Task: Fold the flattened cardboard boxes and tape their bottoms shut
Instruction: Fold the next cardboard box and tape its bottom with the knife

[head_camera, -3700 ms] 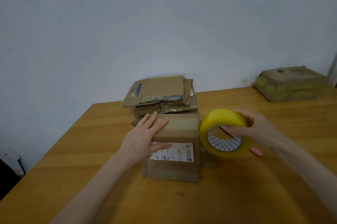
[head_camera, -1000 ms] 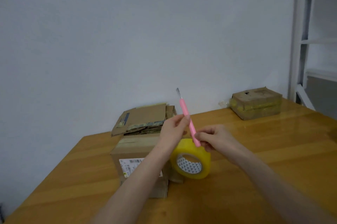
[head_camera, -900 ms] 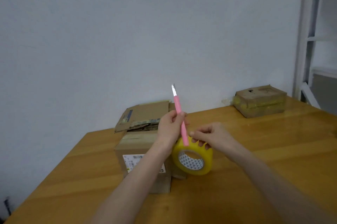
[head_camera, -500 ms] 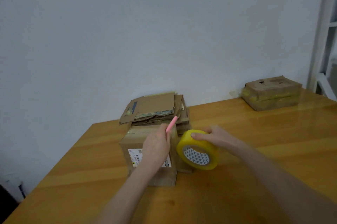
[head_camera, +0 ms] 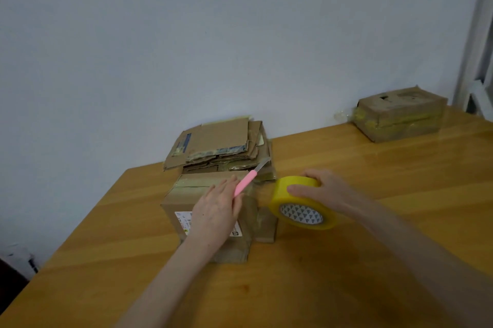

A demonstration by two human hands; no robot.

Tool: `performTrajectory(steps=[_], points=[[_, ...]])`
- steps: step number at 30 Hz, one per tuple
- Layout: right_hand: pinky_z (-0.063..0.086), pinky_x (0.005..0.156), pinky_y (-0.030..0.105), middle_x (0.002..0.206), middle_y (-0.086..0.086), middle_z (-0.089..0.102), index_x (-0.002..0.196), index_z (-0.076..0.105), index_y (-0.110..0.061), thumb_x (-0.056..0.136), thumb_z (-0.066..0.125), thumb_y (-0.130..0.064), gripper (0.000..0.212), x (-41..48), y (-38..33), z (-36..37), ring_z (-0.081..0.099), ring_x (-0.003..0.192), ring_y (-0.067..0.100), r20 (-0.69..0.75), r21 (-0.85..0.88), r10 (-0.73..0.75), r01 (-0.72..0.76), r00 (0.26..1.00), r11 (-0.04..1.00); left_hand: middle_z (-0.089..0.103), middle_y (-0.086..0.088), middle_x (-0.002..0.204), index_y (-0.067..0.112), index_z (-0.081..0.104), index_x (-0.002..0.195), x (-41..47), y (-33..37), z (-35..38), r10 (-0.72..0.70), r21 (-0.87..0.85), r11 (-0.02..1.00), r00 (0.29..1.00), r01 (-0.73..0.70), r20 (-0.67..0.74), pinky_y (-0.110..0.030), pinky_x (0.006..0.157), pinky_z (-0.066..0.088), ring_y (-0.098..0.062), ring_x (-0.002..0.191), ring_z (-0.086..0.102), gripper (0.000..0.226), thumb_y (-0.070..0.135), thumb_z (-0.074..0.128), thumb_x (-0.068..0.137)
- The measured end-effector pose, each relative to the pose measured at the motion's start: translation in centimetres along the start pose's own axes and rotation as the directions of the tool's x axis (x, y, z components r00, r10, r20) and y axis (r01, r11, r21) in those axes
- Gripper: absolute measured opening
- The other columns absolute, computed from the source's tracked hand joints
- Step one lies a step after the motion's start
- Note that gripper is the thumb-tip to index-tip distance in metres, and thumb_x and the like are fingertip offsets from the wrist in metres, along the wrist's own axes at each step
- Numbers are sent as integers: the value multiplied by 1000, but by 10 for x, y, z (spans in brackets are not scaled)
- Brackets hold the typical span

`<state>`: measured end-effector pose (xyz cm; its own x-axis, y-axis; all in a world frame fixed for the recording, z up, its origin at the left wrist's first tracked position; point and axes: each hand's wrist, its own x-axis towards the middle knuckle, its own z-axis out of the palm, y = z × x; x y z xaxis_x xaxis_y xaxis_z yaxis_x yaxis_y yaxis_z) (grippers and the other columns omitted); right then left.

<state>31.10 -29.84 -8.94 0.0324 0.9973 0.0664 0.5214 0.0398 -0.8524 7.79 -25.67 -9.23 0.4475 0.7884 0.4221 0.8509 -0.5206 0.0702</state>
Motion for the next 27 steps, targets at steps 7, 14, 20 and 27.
performTrajectory(steps=[7, 14, 20, 27], points=[[40, 50, 13, 88, -6, 59, 88, 54, -27, 84, 61, -48, 23, -2, 1, -7, 58, 71, 5, 11, -70, -13, 14, 1000, 997, 58, -5, 132, 15, 44, 139, -2, -7, -3, 19, -7, 1000, 1000, -19, -18, -33, 93, 50, -18, 110, 61, 43, 27, 45, 98], [43, 59, 23, 93, -9, 55, 94, 55, -30, 75, 57, -63, 38, -5, -2, -7, 56, 81, 10, -13, -100, -16, 15, 1000, 995, 55, -2, 134, 17, 39, 143, -2, -7, -2, -30, -17, 999, 1000, 30, 0, -31, 97, 47, -16, 113, 57, 44, 29, 40, 100], [51, 66, 24, 103, -11, 56, 106, 50, -34, 65, 79, -48, 52, -18, 0, -15, 57, 93, 10, 32, -239, -82, 87, 996, 967, 53, -3, 137, 15, 40, 142, -1, -6, 2, -41, -18, 999, 999, 41, -20, -34, 101, 44, -16, 117, 56, 44, 29, 39, 100], [50, 58, 22, 103, -7, 57, 104, 51, -33, 69, 78, -43, 46, -22, 4, -14, 57, 87, 9, -13, -249, -90, 84, 996, 965, 60, -6, 129, 13, 44, 139, -2, -9, 0, -27, -31, 999, 999, 27, -30, -35, 93, 50, -19, 108, 61, 43, 27, 42, 99]])
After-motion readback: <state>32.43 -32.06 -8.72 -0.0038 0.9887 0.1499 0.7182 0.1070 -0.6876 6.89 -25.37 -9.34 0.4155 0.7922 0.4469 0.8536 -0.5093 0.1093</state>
